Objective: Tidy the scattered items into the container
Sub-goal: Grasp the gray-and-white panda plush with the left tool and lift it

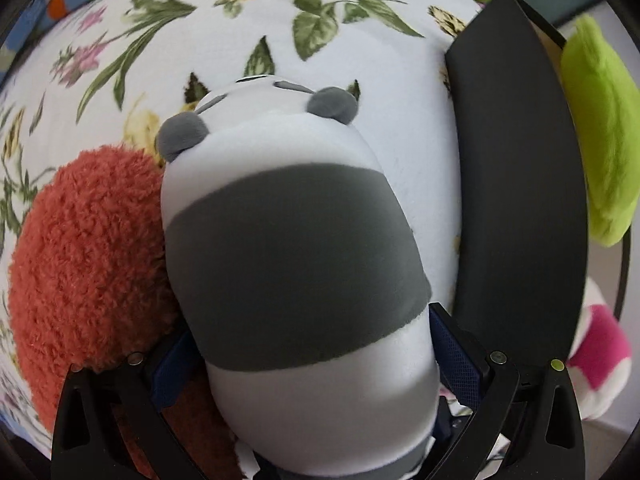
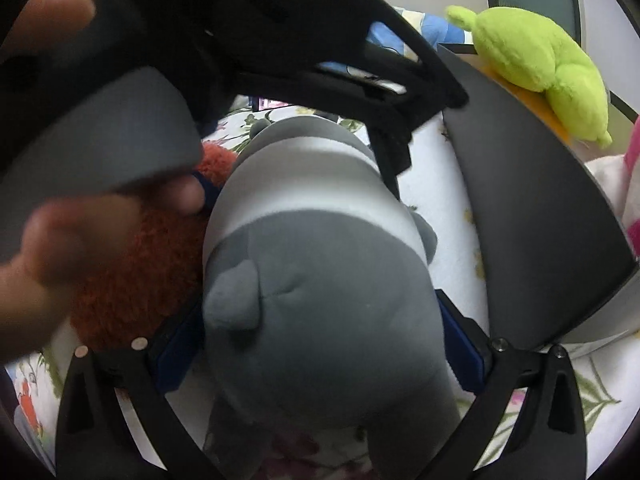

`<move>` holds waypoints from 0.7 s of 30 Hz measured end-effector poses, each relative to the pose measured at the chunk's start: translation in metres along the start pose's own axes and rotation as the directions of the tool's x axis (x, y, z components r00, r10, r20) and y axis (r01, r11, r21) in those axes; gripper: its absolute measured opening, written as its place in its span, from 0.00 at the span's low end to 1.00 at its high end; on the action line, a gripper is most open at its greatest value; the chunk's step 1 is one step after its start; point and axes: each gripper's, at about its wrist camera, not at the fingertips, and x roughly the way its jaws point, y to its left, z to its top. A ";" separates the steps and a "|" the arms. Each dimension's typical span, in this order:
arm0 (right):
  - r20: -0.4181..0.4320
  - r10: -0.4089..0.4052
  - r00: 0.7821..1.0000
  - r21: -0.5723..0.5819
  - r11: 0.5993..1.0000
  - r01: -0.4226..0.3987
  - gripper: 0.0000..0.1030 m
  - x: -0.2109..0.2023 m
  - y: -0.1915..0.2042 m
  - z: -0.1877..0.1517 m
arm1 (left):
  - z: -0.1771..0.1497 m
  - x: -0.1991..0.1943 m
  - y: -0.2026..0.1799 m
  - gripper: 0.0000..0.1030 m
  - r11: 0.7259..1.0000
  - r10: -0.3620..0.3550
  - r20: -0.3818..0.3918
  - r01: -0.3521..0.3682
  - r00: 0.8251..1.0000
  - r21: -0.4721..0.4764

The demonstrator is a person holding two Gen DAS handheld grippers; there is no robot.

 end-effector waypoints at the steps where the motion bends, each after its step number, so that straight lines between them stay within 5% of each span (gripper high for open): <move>1: 0.002 0.005 1.000 0.002 1.000 -0.005 1.00 0.001 0.001 -0.001 | -0.002 0.000 0.000 1.00 1.000 0.002 0.010 -0.002 1.000 0.009; 12: -0.012 0.019 1.000 0.037 0.999 -0.019 0.92 -0.004 0.010 -0.008 | -0.030 -0.007 0.006 0.99 0.997 0.015 0.093 -0.021 0.996 0.074; 21: 0.030 -0.016 0.999 -0.014 1.000 0.017 0.87 -0.038 0.032 -0.013 | -0.061 -0.041 0.019 0.85 0.994 -0.055 0.131 0.041 0.990 0.106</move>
